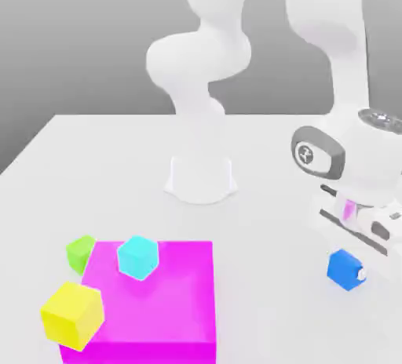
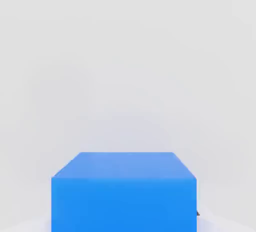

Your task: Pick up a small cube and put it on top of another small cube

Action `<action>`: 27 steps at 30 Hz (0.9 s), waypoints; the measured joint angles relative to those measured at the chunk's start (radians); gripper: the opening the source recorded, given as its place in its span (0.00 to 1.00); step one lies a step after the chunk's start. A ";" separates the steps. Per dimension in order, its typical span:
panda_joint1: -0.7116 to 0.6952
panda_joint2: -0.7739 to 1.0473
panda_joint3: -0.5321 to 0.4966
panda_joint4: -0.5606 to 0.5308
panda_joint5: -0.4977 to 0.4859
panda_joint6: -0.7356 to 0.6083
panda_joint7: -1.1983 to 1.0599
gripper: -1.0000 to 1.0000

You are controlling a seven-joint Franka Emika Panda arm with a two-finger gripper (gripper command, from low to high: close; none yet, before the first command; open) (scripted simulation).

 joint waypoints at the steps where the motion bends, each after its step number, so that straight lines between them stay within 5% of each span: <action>1: -0.002 -0.035 0.003 -0.007 0.005 -0.028 -0.003 0.00; 24: -0.598 -0.178 -0.418 0.360 0.071 -0.544 -0.112 0.00; 27: -0.615 -0.127 -0.416 0.363 0.106 -0.500 -0.139 0.00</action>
